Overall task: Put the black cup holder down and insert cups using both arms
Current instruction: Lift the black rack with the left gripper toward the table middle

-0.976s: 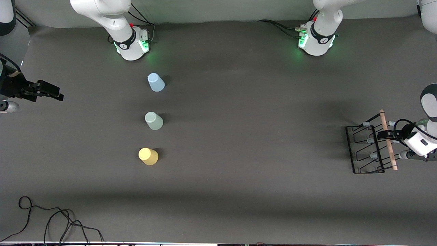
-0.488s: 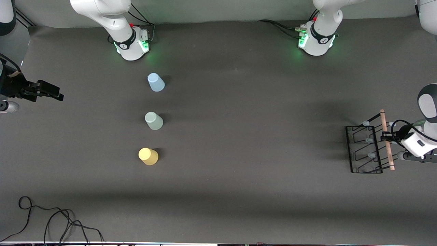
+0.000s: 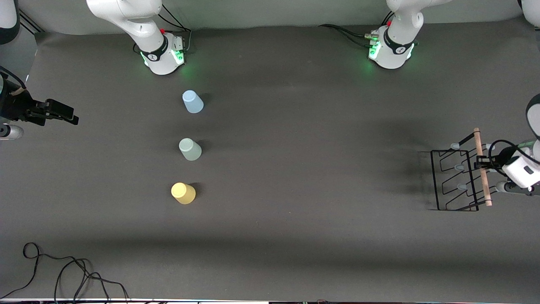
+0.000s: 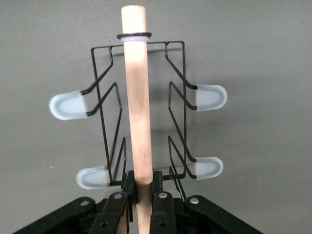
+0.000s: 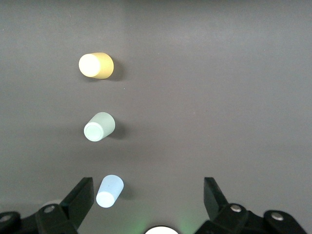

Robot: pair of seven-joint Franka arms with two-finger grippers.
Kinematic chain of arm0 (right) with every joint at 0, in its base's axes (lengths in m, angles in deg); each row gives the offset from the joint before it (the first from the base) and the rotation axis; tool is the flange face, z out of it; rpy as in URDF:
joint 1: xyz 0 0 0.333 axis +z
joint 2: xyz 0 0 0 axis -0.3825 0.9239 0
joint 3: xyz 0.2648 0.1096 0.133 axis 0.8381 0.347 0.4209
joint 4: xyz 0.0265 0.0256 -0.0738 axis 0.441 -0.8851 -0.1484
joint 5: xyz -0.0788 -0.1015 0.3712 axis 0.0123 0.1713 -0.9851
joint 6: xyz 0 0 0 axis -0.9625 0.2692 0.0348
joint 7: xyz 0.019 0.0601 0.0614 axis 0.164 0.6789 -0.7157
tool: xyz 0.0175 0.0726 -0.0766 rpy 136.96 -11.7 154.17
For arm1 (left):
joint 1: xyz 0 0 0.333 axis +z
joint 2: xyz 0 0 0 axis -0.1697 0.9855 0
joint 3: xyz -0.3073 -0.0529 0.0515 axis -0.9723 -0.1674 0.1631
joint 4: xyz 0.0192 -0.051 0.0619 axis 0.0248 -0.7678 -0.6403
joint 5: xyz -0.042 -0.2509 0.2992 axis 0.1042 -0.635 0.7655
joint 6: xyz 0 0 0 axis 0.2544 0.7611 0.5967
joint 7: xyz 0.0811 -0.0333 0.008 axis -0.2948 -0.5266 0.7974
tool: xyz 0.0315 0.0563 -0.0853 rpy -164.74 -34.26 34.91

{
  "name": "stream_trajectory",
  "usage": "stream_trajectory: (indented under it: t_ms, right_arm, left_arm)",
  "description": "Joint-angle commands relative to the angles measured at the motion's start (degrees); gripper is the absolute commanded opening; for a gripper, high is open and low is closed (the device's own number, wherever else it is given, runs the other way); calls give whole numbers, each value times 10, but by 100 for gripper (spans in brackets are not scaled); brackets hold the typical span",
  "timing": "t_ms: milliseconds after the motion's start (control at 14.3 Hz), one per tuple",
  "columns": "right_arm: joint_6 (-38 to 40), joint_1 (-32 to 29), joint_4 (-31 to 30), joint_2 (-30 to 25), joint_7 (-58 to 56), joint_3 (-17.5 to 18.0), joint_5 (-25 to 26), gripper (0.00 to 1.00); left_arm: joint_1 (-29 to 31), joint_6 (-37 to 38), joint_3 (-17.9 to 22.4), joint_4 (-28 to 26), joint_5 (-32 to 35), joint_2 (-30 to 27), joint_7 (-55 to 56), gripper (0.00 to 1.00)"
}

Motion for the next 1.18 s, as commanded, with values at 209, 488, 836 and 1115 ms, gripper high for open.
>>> stream_trajectory:
  t_ms: [209,488,836,1115]
  right_arm:
    - [-4,3,-9,-10,-4,0,8,100]
    - [-4,3,-9,-10,-5,0,8,100]
    - [-3,3,-9,-10,-5,-1,8,100]
    - [-3,3,-9,-10,-5,-1,8,100]
  left_arm:
    - [-114,34,3,-12,-39,-48,139,0]
    - [-216,39,3,-7,-42,-48,244,0]
    - [-352,65,2,-13,-43,-40,377,0]
    - [-437,16,1,-12,-69,-7,492,0]
